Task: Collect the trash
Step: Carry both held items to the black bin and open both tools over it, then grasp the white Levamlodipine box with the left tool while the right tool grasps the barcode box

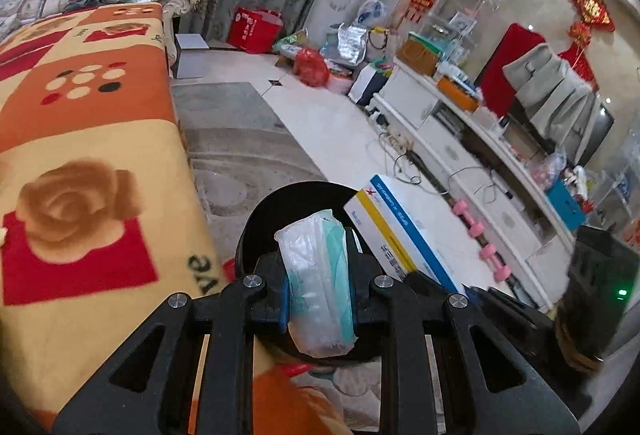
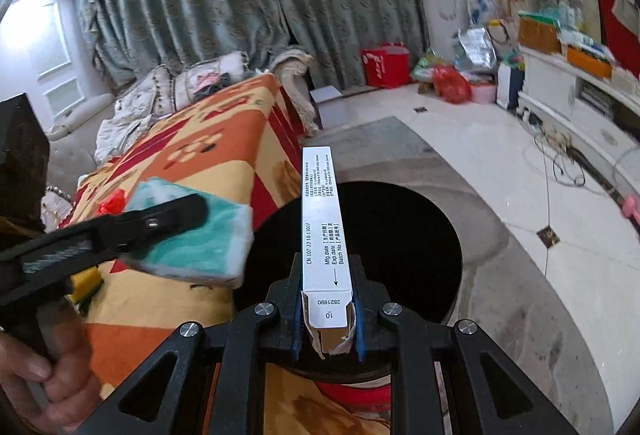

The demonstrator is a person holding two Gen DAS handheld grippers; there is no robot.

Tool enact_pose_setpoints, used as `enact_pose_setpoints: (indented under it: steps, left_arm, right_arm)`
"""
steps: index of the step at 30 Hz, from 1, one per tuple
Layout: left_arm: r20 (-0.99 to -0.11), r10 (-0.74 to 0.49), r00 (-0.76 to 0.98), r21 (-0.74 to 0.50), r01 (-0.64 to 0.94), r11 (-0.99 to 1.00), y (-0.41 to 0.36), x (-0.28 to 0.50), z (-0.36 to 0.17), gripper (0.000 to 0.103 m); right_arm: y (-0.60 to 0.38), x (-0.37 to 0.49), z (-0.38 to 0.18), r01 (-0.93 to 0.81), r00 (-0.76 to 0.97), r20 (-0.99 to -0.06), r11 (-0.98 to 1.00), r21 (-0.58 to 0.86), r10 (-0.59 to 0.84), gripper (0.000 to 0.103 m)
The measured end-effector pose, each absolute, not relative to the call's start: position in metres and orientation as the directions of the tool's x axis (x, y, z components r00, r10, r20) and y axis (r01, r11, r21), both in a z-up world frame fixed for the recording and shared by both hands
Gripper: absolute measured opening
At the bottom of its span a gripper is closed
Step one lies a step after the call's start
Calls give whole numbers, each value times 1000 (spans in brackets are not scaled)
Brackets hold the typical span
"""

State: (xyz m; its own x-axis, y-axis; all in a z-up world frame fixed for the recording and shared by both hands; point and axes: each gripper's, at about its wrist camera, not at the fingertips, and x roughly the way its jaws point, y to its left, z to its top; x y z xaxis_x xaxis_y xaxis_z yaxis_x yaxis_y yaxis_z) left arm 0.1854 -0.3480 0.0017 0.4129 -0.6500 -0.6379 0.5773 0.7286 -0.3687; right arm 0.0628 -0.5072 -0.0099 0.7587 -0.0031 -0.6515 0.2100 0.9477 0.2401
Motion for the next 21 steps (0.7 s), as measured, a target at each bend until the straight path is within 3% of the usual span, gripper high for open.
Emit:
enact_pose_setpoints:
  steps: [2, 4, 5, 6, 7, 8, 15, 21]
  left_arm:
    - [-657, -632, 411, -352, 574, 740, -358, 190, -6, 19]
    - [-683, -604, 411, -330, 564, 757, -365, 192, -14, 28]
    - [-699, -588, 407, -322, 555, 767, -367, 194, -19, 33]
    - [-720, -562, 407, -310, 537, 785, -368, 197, -24, 50]
    - [-728, -549, 410, -305, 523, 796, -368, 198, -25, 63]
    - [-731, -540, 417, -305, 508, 805, -365, 199, -27, 63]
    - [-706, -545, 453, -323, 480, 816, -324, 187, -10, 63]
    - [-670, -458, 584, -261, 392, 882, -226, 156, 19, 64]
  right_arm:
    - [-513, 68, -13, 228, 749, -663, 939, 259, 1, 18]
    - [-520, 73, -20, 262, 736, -677, 922, 285, 0, 18]
    - [-524, 72, -24, 287, 730, -684, 909, 303, -2, 27]
    - [-530, 73, -27, 312, 726, -687, 892, 328, -1, 36]
    - [-533, 73, -29, 326, 728, -686, 878, 349, 3, 53]
    - [-539, 73, -31, 342, 731, -683, 861, 376, 8, 61]
    - [-525, 75, -12, 342, 766, -642, 856, 387, -16, 61]
    - [-464, 92, 18, 193, 827, -560, 905, 379, 58, 63]
